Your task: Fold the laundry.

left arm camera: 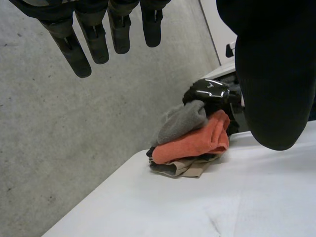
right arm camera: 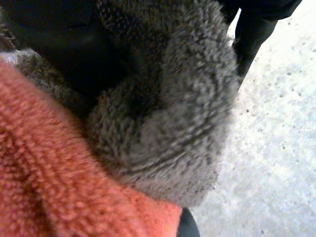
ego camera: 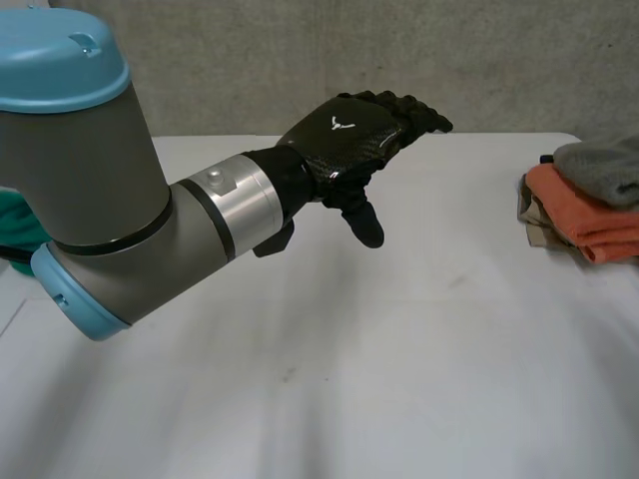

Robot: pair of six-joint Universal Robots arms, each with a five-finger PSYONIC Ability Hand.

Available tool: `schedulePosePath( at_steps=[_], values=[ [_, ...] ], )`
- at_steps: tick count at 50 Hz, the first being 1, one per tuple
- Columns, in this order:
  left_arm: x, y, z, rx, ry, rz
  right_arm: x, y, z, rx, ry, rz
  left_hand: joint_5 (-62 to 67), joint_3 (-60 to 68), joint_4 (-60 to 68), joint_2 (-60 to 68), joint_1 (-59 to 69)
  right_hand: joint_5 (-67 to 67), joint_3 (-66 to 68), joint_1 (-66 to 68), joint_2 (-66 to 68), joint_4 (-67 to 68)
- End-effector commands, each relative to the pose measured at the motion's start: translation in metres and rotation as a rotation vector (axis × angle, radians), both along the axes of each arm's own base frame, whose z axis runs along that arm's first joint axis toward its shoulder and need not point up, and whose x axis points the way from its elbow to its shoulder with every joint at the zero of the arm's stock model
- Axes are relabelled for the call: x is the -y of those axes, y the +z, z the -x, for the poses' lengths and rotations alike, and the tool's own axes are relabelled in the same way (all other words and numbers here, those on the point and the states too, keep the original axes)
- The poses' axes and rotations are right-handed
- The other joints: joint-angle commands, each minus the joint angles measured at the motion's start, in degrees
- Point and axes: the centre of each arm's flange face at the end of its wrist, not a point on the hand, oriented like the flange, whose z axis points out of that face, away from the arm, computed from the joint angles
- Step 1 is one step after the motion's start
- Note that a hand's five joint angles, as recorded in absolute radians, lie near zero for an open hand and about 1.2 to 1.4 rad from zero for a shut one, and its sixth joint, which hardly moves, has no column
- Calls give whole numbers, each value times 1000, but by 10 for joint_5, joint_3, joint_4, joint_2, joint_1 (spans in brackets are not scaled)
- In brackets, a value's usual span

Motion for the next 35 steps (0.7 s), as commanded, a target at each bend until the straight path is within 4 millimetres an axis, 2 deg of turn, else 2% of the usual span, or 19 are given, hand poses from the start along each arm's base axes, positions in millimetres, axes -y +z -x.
schedulePosePath(
  at_steps=[1, 2, 5, 11, 16, 17, 19, 20, 23, 24, 25, 27, 28, 31, 32, 35],
  values=[
    [-1, 1, 0, -1, -1, 2, -21, 35, 21, -47, -33, 14, -20, -13, -10, -13, -2, -327, -352, -262, -331, -363],
    [-1, 2, 0, -3, -1, 4, -24, 42, 21, -50, -35, 20, -20, -13, -10, -13, -2, -550, -576, -486, -554, -586],
    [-1, 2, 0, -4, 0, 5, -32, 67, 19, -46, -38, 32, -20, -13, -10, -13, -2, -550, -576, -486, -554, -586],
    [-2, 5, -1, -8, -1, 6, -45, 84, 19, 3, -66, -80, -22, -15, -11, -15, -4, -550, -576, -486, -554, -586],
    [-4, 2, -2, -2, -1, -4, -59, 113, 57, 13, -217, -186, -24, -17, -13, -16, -5, -550, -576, -486, -554, -586],
    [-4, 2, -2, -2, -1, -6, -63, 123, 73, -4, -302, -206, -24, -17, -13, -16, -5, -550, -576, -486, -554, -586],
    [-4, 3, -2, -4, 0, -4, -65, 139, 89, -40, -409, -202, -24, -17, -13, -16, -5, -550, -576, -486, -554, -586],
    [-5, 4, -3, -6, 2, -1, -64, 155, 101, -88, -517, -182, -24, -17, -13, -16, -5, -550, -576, -486, -554, -586],
    [-3, 19, -6, -35, 31, 35, -63, 179, 115, -183, -682, -121, -24, -17, -13, -16, -5, -550, -576, -486, -554, -586],
    [-1, 31, -8, -63, 61, 69, -60, 195, 113, -228, -748, -54, -24, -17, -13, -16, -5, -550, -576, -486, -554, -586],
    [1, 39, -10, -82, 82, 92, -57, 204, 106, -249, -757, -12, -22, -15, -12, -15, -4, -550, -576, -486, -554, -586],
    [7, 55, -13, -128, 137, 141, -50, 221, 74, -266, -704, 90, -24, -17, -13, -16, -5, -550, -576, -486, -554, -586],
    [15, 72, -19, -181, 215, 187, -46, 238, 34, -259, -619, 199, -25, -18, -15, -18, -7, -550, -576, -486, -554, -586],
    [31, 93, -34, -239, 361, 241, -54, 262, -19, -225, -500, 346, -24, -17, -13, -16, -5, -550, -576, -486, -554, -586],
    [47, 104, -53, -266, 489, 270, -66, 272, -53, -198, -423, 414, -20, -13, -10, -13, -2, -550, -576, -486, -554, -586],
    [80, 107, -88, -251, 698, 302, -85, 274, -96, -157, -300, 464, -20, -13, -10, -13, -2, -550, -576, -486, -554, -586]
  ],
)
